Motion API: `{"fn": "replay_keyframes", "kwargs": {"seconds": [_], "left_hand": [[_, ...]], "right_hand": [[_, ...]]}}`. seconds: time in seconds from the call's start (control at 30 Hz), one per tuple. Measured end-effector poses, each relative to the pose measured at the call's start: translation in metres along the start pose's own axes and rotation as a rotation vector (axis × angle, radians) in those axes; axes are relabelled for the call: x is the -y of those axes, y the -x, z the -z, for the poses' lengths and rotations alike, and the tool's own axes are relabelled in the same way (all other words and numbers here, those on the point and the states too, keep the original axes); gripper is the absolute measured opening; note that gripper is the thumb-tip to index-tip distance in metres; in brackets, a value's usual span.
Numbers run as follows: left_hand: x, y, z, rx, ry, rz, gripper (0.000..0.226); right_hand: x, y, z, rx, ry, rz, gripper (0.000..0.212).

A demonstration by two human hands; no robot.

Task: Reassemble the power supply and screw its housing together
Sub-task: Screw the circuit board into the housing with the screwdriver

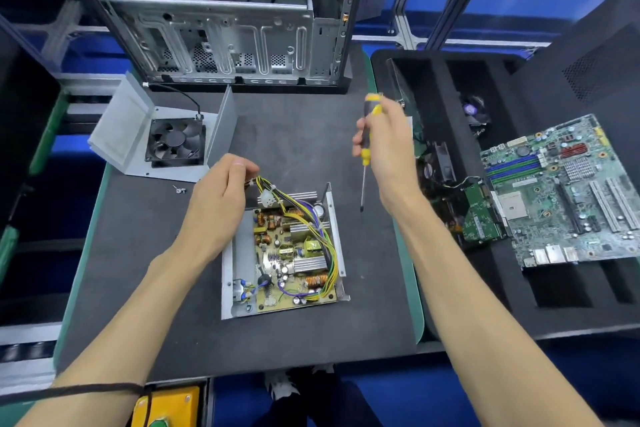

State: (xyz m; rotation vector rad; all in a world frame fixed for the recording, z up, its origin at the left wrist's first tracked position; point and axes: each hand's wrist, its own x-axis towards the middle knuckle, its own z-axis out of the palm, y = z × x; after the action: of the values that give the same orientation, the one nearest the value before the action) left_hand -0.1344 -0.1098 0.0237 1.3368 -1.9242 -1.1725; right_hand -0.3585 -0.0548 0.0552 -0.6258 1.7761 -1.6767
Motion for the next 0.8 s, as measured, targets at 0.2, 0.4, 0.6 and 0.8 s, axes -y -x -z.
{"fn": "replay_keyframes", "kwargs": {"seconds": [0.2, 0.4, 0.6, 0.8], "left_hand": [[0.005, 0.002, -0.009, -0.024, -0.04, 0.028, 0.033], [0.009, 0.007, -0.001, -0.061, 0.13, 0.088, 0.031], [0.016, 0.023, 0.004, -0.134, 0.394, 0.273, 0.036], [0.005, 0.031, -0.01, -0.177, 0.34, 0.23, 0.038]], "right_hand": [[-0.063, -0.008, -0.008, 0.077, 0.501, 0.085, 0.027], [-0.078, -0.019, -0.014, 0.185, 0.942, 0.161, 0.039], [-0.055, 0.013, -0.011, 0.052, 0.325, 0.169, 0.017], [-0.046, 0.065, -0.023, 0.219, -0.045, 0.07, 0.03]]}}
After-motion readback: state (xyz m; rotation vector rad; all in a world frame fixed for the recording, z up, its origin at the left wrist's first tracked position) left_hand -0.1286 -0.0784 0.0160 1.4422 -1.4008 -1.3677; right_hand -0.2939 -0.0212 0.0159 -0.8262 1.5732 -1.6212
